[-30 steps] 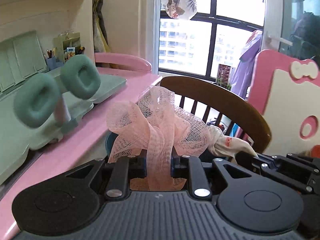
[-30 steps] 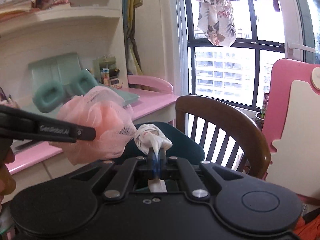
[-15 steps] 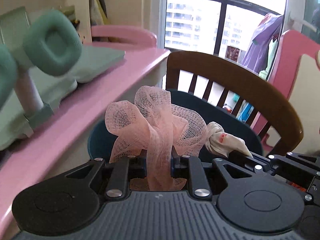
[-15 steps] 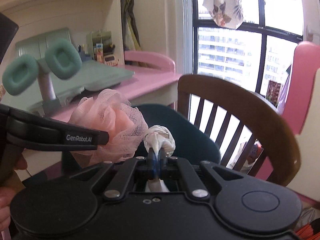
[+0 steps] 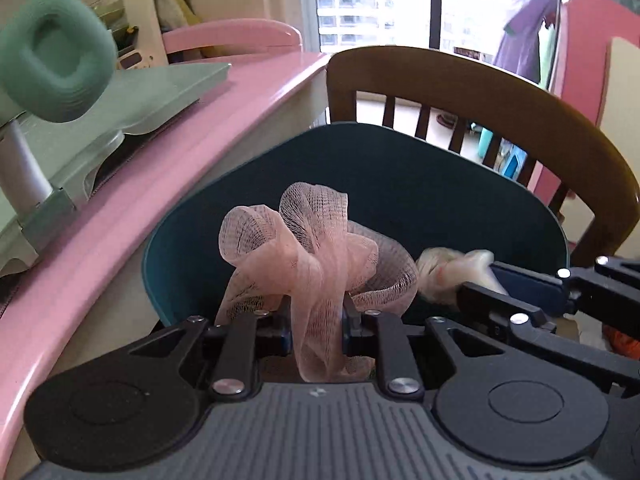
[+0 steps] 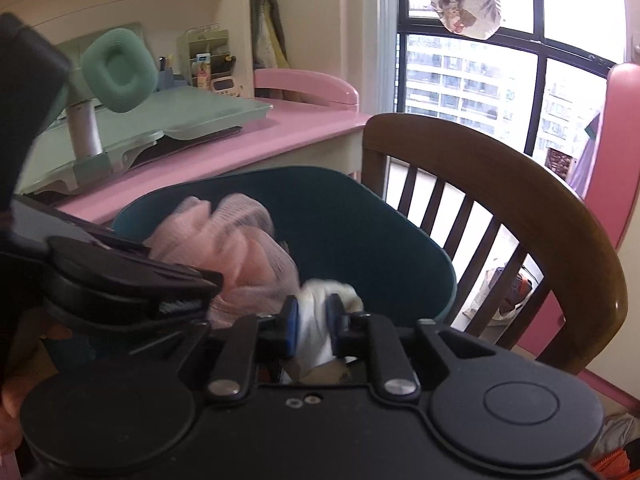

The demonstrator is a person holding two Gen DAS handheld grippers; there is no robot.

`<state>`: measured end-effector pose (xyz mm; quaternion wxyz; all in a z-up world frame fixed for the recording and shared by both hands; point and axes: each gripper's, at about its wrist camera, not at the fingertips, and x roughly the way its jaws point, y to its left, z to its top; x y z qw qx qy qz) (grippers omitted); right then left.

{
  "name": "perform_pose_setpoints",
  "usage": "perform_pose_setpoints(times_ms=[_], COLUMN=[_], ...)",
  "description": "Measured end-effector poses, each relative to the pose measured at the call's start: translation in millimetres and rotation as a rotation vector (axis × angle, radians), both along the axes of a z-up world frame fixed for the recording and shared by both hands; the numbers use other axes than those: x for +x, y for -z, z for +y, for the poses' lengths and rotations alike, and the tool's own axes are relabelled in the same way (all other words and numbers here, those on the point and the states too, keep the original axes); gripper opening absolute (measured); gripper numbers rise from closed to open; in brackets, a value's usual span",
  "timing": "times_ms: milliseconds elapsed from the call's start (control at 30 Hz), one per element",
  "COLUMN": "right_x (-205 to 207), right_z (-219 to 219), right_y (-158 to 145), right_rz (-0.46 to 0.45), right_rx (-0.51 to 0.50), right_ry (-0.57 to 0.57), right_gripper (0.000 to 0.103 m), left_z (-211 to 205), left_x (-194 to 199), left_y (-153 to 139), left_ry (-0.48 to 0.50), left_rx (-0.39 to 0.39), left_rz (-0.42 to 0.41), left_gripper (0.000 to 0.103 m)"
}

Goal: Collect trash
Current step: 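Open the left tool into the wastebasket while the right tool releases the tissue, then move both tools down toward the trash on the floor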

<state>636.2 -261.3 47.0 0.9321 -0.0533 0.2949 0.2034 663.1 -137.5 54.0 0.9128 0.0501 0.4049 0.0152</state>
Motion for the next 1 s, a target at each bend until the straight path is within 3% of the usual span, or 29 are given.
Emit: perform_pose_setpoints(times_ms=[100, 167, 233, 300, 367, 600, 867, 1000], right_x=[-2, -5, -8, -13, -19, -46, -91, -117], right_z=[-3, -7, -12, -16, -19, -24, -29, -27], right_y=[-2, -5, -9, -12, -15, -26, -40, -42], right_rz=[0.001, -0.006, -0.01, -0.02, -0.032, -0.057, -0.074, -0.075], right_rx=[-0.006, 0.0, 0.011, 0.02, 0.023, 0.03, 0.072, 0.087], right_ry=[-0.003, 0.003, 0.006, 0.003, 0.002, -0.013, -0.039, -0.06], right_gripper=[0.02, 0.023, 0.028, 0.045, 0.053, 0.064, 0.08, 0.082], left_z=[0, 0, 2, 4, 6, 5, 12, 24], left_x=[0, -1, -5, -9, -15, -39, -97, -127], left_y=[-2, -3, -6, -11, -18, -35, -49, -52], left_ry=[-0.007, -0.017, -0.016, -0.019, -0.014, -0.009, 0.007, 0.0], left_rx=[-0.003, -0.005, -0.005, -0.018, -0.048, -0.062, -0.049, -0.054], left_rz=[-0.001, -0.002, -0.025, -0.042, -0.055, -0.08, -0.111, -0.119], left_gripper=[0.032, 0.049, 0.06, 0.067, 0.074, 0.074, 0.074, 0.074])
